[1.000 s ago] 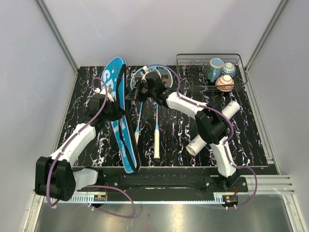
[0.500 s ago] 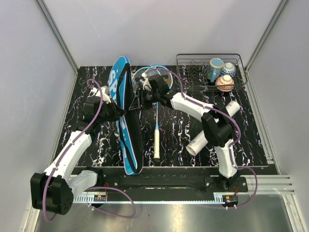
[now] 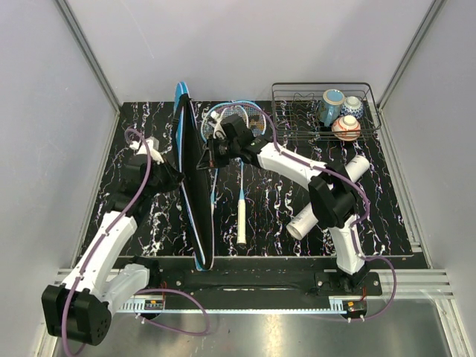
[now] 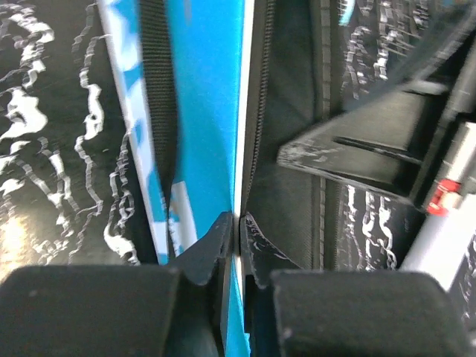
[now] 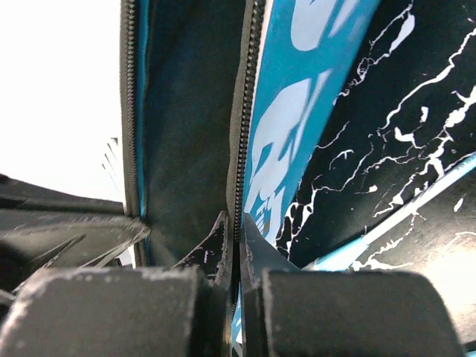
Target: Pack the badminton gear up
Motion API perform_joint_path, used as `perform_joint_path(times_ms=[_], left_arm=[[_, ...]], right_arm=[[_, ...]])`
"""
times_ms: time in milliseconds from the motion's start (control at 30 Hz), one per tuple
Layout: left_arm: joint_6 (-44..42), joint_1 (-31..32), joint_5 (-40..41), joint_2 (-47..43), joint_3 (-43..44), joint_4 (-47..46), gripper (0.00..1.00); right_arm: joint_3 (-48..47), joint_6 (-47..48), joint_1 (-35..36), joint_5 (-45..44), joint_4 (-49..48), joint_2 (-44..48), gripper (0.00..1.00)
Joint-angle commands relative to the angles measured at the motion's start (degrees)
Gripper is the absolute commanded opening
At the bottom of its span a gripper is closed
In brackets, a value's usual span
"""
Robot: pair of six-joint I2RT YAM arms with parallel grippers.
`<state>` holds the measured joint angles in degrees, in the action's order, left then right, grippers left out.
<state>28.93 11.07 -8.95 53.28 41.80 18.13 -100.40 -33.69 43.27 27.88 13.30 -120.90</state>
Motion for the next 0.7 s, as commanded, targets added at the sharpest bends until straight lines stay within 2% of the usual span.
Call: perform_joint_path(times_ms=[0, 100, 133, 267, 367, 567, 633, 667], left_arm=[[3.58, -0.43, 14.03, -0.98, 0.04, 2.87, 0.13], [5.69, -0.96, 15.98, -1.07, -0.49, 1.83, 0.27], [5.96, -1.22, 15.98, -1.16, -0.75, 1.30, 0.36], [6.58, -1.67, 14.75, 0.33, -0.06, -1.51, 0.51], [5.97, -1.84, 14.49, 3.32, 2.40, -0.99, 0.55], [3.86, -3.07, 14.40, 7.36, 5.83, -1.95, 0.54], [2.46, -3.51, 14.40, 8.59, 7.76, -2.05, 0.51], [1.75, -3.69, 14.14, 9.03, 8.46, -2.13, 0.46]], right_arm=[[-1.91, 0.04, 3.83, -3.53, -4.77, 6.46, 0.00], [0.64, -0.76, 5.77, -6.16, -8.11, 8.66, 0.00], [1.08, -0.85, 6.04, -6.43, -8.55, 8.84, 0.00], [1.08, -1.02, 6.83, -5.56, -9.08, 8.67, 0.00], [1.26, -1.20, 6.92, -5.03, -9.34, 8.67, 0.00], [2.14, -1.20, 6.92, -2.92, -10.05, 8.58, 0.00], [2.23, -1.11, 6.92, -2.31, -10.05, 8.49, 0.00], [2.49, -1.03, 6.92, -2.22, -10.05, 8.40, 0.00]])
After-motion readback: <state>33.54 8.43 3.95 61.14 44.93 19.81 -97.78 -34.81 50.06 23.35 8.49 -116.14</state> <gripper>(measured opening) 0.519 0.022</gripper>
